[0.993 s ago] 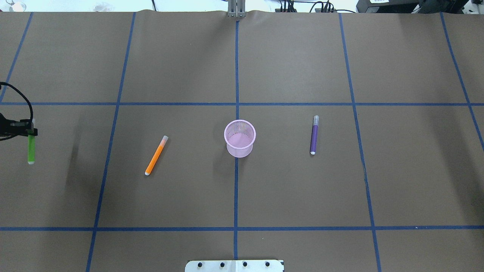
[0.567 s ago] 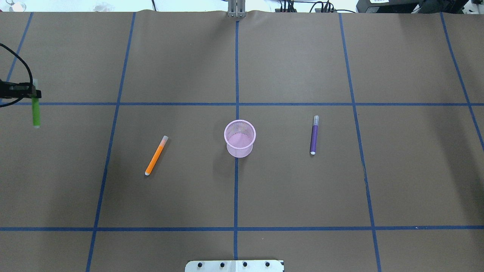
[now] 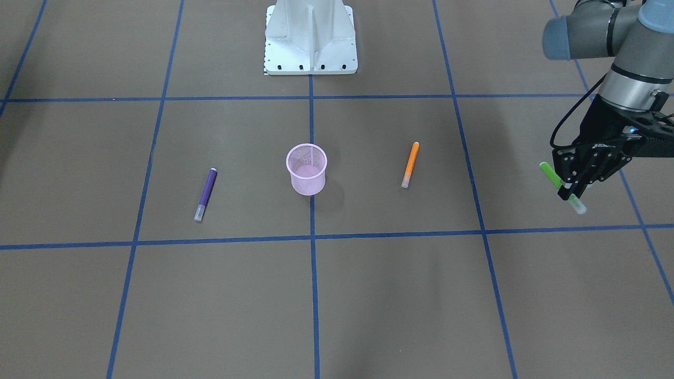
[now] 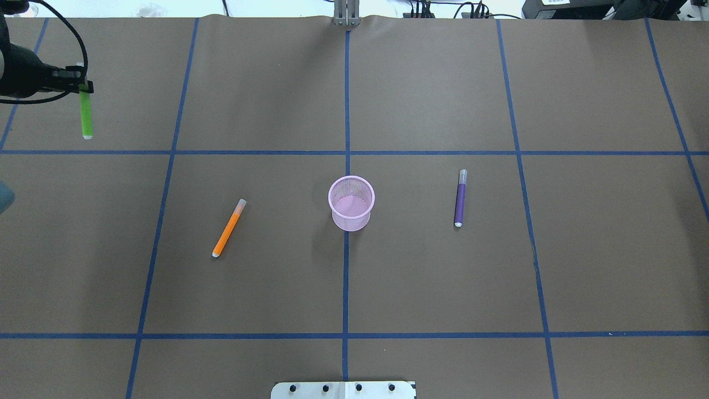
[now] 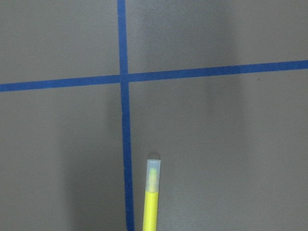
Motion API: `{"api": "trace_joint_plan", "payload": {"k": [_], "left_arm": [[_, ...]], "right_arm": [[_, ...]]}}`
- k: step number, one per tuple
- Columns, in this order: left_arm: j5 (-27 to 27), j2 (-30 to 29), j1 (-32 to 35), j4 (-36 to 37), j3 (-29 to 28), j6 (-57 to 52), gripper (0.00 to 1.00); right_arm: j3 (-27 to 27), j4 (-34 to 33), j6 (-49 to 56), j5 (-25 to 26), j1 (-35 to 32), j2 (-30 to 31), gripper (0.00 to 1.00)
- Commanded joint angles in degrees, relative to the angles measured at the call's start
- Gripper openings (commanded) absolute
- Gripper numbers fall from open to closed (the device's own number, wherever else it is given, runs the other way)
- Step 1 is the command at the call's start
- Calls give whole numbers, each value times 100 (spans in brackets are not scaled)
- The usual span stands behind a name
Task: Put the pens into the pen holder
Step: 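Lift the green marker upright with the left gripper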
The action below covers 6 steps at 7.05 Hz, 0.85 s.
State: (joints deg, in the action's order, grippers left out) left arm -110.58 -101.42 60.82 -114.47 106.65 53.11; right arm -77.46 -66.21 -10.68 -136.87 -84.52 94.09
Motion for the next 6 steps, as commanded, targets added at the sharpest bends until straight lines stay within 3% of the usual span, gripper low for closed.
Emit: {"api": "trace_joint_plan", "payload": {"k": [1,3,6], "left_arm": [[46,-219,-9,30,-21,23,0],[491,-439,-96,30,-13,76,0],[503,-467,-158,30,-21,85,0]], "right_arm": [[117,99,-144,20,382,-22,99],[170,108,-409,73,646,-75,99],[337,108,-400,151,736,-145,99]]}}
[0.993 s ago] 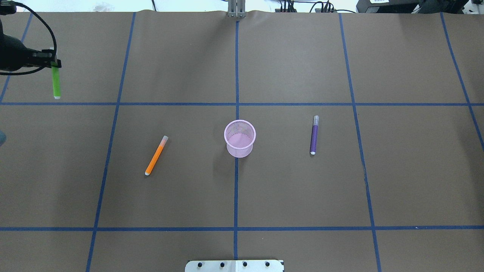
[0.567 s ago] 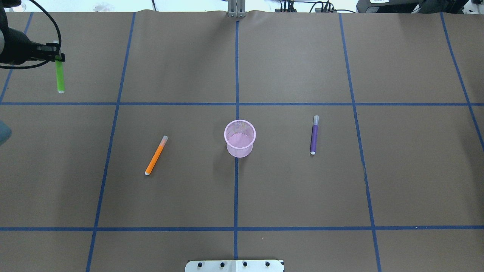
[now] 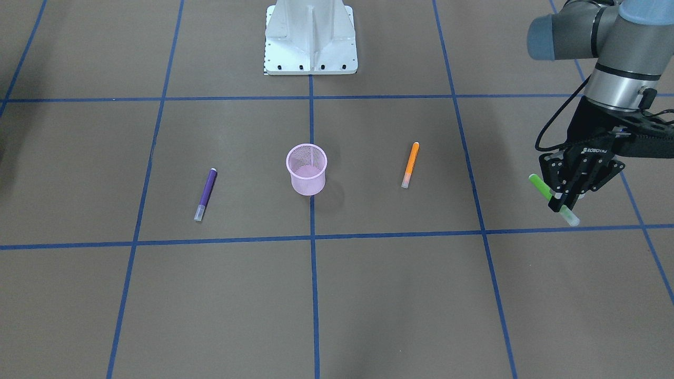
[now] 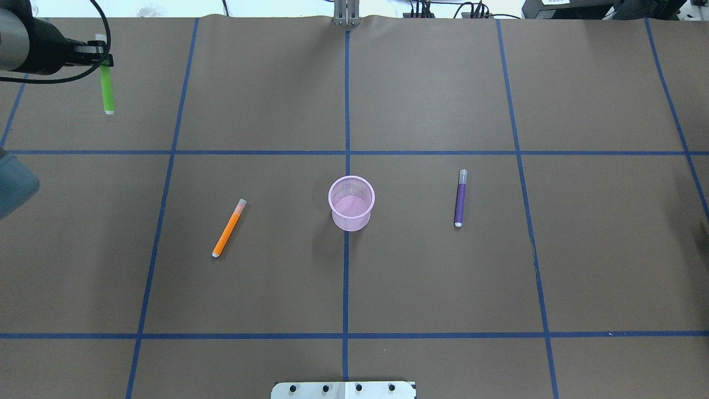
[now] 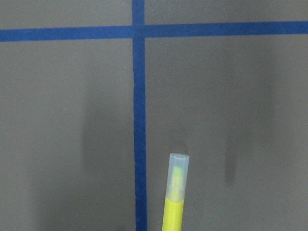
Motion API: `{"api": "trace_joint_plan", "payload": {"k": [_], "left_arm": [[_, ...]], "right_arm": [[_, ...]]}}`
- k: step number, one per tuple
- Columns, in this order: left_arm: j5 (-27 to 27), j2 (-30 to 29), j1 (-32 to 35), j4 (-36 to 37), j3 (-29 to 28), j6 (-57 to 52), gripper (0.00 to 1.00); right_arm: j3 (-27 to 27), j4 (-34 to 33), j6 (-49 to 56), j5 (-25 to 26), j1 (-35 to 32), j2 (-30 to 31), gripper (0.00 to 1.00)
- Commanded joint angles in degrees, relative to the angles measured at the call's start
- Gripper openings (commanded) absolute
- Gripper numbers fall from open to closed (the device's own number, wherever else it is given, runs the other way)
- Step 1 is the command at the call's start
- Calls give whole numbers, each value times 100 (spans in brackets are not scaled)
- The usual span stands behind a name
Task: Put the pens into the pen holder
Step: 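Lift the green marker upright with the left gripper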
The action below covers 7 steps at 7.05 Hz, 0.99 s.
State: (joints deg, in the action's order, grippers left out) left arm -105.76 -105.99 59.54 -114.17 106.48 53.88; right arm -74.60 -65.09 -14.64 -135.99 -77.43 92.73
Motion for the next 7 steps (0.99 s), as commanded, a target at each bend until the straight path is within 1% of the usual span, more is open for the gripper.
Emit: {"api": "trace_joint_plan", "payload": {"k": [1,3,6,7], "left_arm": [[20,-18,-91,0,-13,8,0],[29,-19,-161,-9,-39,35,0],[29,-62,-162,-9,-127,26,0],[29,-71,-162,-9,-145,26,0]], "right_arm": [[120,-4,-4,194,35,-9,99],[217,-4,-4,344,35,-88,99],[331,-3,-4,362,175,-220,98],[445,-4,-4,362,219,-298,96]]}}
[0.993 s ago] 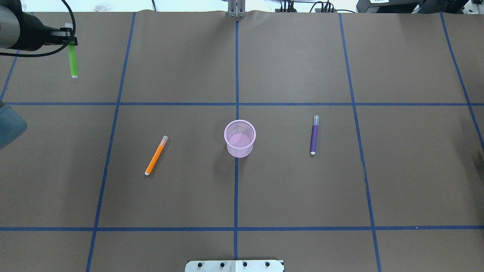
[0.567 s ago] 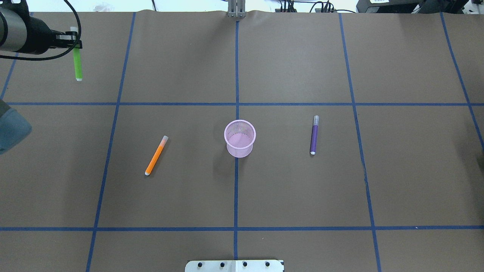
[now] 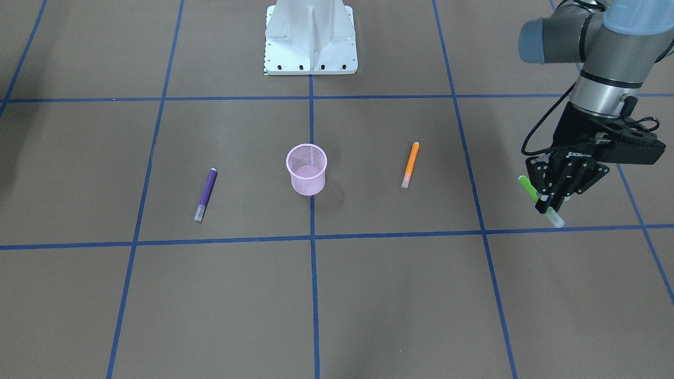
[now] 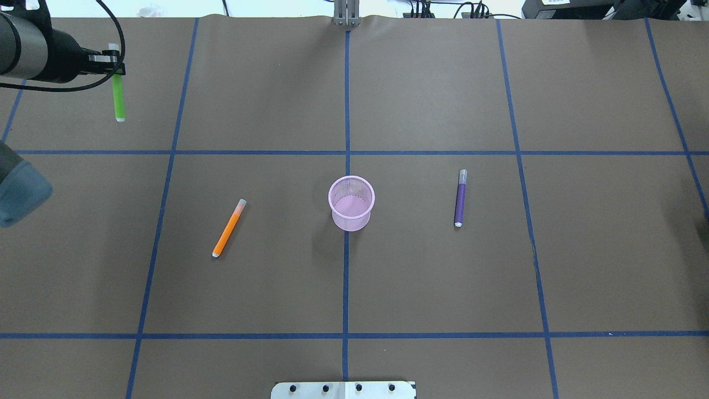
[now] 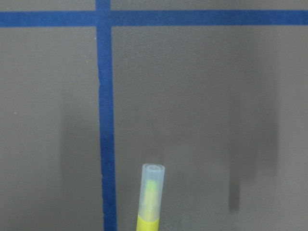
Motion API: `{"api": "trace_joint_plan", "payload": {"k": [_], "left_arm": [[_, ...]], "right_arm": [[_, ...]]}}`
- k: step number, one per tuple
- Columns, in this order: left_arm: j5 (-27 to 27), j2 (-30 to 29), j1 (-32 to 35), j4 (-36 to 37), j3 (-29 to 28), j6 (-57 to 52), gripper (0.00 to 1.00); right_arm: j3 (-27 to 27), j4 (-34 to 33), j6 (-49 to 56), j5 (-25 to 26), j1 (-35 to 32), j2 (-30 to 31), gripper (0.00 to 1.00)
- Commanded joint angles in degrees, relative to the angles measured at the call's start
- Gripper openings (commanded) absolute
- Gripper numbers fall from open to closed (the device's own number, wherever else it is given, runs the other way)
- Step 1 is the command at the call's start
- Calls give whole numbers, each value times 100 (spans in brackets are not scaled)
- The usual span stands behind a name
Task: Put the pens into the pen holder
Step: 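Lift the green marker upright with the left gripper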
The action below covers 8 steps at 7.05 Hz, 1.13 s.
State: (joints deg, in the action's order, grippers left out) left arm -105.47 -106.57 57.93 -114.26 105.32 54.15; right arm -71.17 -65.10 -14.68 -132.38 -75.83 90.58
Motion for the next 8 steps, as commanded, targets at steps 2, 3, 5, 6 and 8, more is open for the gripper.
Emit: {"api": "trace_joint_plan", "payload": {"k": [2,3,5,6,8], "left_arm": [[0,-31,-1,0,-38,-1,0],[0,-31,-1,0,-38,-1,0],[0,-31,-1,0,-38,-1,0],[0,-31,-1,0,-73,-1,0],[0,-39,-9,0,-73,-1,0]], "right_arm": [[112,-3,8,2,78,-84,77],[121,-3,0,-7,78,-84,63],[95,6,0,-7,78,-93,27],[51,6,8,-7,78,-84,25],[59,6,8,-7,69,-84,0]]}}
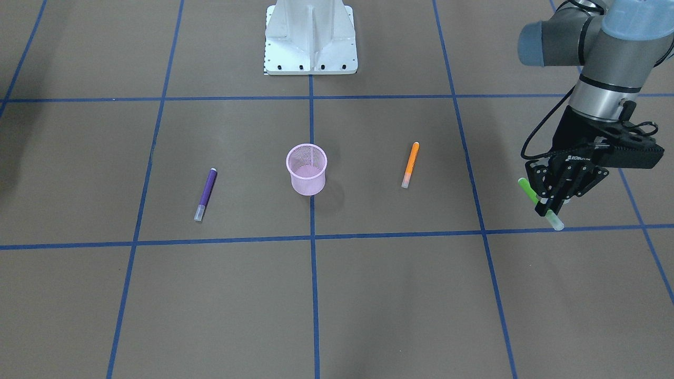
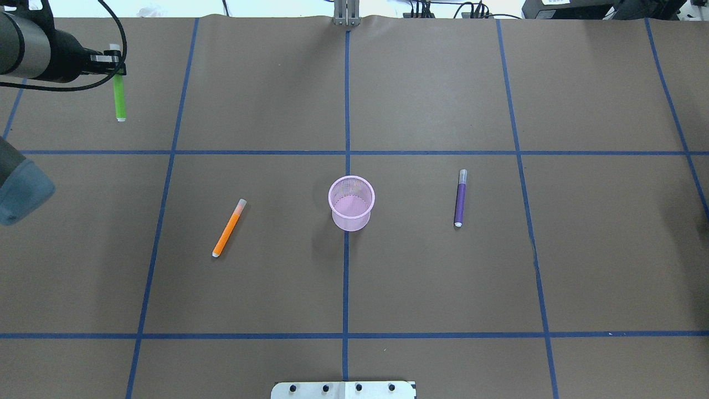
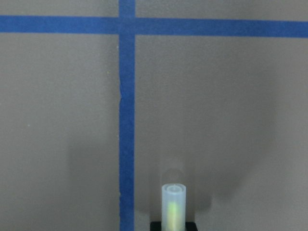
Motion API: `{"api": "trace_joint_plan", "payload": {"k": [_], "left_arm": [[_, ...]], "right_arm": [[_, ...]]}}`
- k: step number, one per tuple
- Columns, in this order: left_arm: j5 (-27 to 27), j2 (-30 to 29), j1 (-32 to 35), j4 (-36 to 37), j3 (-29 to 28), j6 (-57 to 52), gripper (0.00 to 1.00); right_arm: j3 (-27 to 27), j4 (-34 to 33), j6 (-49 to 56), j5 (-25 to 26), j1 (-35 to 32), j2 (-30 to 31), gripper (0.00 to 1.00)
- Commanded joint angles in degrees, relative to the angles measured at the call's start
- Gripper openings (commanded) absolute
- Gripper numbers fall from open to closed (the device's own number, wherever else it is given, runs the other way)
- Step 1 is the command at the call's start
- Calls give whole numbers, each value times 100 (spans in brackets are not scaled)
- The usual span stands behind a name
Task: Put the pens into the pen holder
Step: 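Lift the green marker upright with the left gripper, then carry the green marker over the pink cup with the left gripper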
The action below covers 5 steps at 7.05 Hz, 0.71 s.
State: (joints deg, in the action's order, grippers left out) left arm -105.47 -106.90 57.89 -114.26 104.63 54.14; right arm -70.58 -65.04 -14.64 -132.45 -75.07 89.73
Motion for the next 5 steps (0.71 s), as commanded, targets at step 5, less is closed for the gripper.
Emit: {"api": "trace_joint_plan", "payload": {"k": [5], "left_arm": [[2005,-841,-1389,-935,250,209,0]], "right_arm": [[-825,9,-21,-53,-78,-87,0]]}}
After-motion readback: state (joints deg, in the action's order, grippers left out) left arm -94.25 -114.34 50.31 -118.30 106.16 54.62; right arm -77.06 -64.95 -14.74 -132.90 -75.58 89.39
